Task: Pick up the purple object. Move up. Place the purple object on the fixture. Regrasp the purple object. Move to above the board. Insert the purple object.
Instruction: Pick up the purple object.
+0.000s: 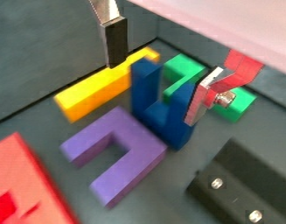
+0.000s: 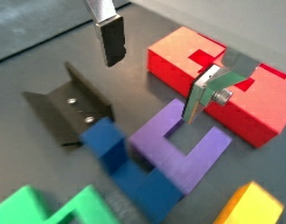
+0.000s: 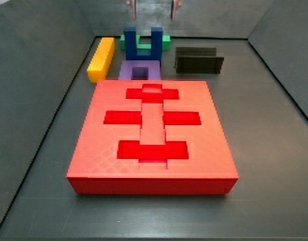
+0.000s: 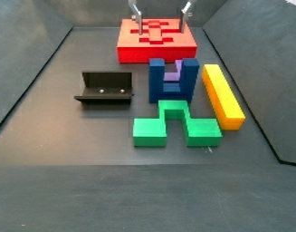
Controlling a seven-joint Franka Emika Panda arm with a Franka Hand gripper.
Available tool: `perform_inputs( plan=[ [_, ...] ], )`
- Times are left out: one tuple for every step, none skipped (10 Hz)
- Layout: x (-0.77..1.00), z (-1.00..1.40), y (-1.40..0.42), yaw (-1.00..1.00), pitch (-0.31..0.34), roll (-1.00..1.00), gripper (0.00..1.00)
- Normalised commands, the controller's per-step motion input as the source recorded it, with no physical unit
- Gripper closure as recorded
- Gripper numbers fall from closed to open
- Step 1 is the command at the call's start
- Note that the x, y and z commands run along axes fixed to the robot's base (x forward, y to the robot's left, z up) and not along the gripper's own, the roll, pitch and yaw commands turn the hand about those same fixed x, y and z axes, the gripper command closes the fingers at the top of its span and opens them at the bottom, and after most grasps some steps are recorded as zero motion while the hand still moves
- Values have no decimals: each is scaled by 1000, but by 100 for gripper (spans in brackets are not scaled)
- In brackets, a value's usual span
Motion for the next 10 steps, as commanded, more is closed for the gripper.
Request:
perform_inputs(
  plan=[
    [-9, -300, -586, 220, -40, 124, 0],
    [-49, -371, -709, 226, -100, 96, 0],
    [0, -420, -731, 131, -130, 91, 0],
    [0, -471, -477, -37, -204, 0, 0],
    [-14, -449, -249, -277, -354, -114, 0],
    [0, -446, -100, -214, -376, -144, 0],
    [0, -417, -77, -149, -313, -97, 0],
    [0, -411, -31, -17, -170, 0, 0],
    [49, -374, 0, 0, -97, 0, 0],
    [243, -291, 0, 49, 0, 40, 0]
  ],
)
